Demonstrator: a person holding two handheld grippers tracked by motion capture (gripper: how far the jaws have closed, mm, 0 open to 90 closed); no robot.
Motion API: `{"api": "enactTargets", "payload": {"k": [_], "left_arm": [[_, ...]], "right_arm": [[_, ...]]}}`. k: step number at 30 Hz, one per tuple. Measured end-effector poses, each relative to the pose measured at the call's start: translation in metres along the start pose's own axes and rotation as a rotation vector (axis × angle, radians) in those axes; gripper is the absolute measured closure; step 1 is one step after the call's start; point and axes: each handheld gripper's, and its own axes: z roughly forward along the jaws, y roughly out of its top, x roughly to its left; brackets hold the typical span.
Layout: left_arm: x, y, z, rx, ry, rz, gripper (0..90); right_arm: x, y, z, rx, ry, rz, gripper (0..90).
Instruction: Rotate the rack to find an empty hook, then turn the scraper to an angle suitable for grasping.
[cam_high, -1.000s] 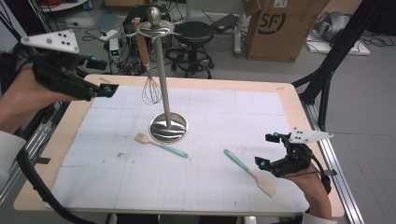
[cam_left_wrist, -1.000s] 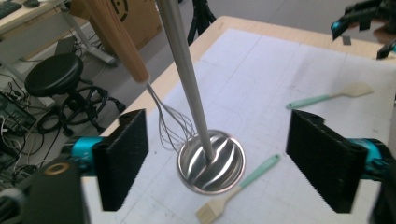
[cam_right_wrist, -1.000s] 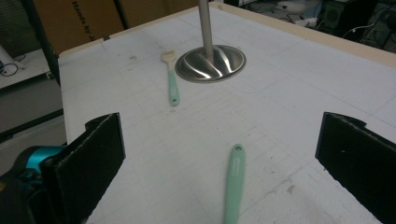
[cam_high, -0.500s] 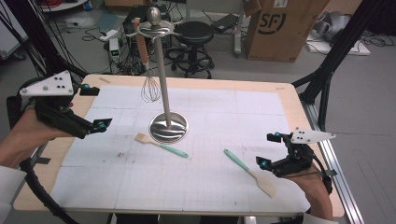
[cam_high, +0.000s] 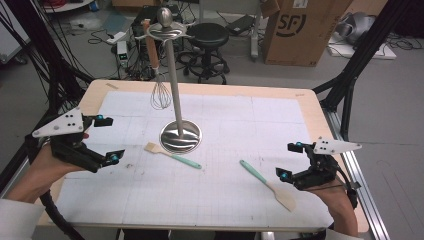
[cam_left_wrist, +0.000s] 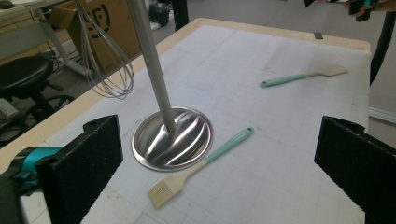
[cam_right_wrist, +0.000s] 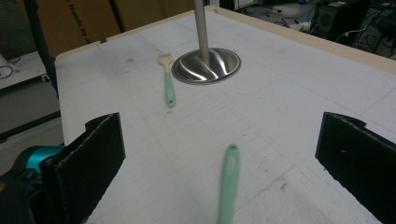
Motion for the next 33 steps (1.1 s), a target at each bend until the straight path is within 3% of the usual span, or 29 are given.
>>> {"api": "enactTargets", "payload": {"k": [14,26,33], "left_arm": [[-0.011,-0.033,0.008,-0.027,-0.029,-0.017,1.6],[-0.019,-0.043,0.012,-0.032,-0.034,0.032,1.6],[-0.021,-0.054,0.008,-0.071,-0.023,0.017,1.6]], "right_arm": [[0.000,-0.001,-0.005,-0.013,-0.017,-0.001,0.4],[0.006,0.004,-0.010,-0.013,-0.039,-0.015,0.4],[0.008,0.005,-0.009,-0.004,-0.019,-0.021,0.4]]}}
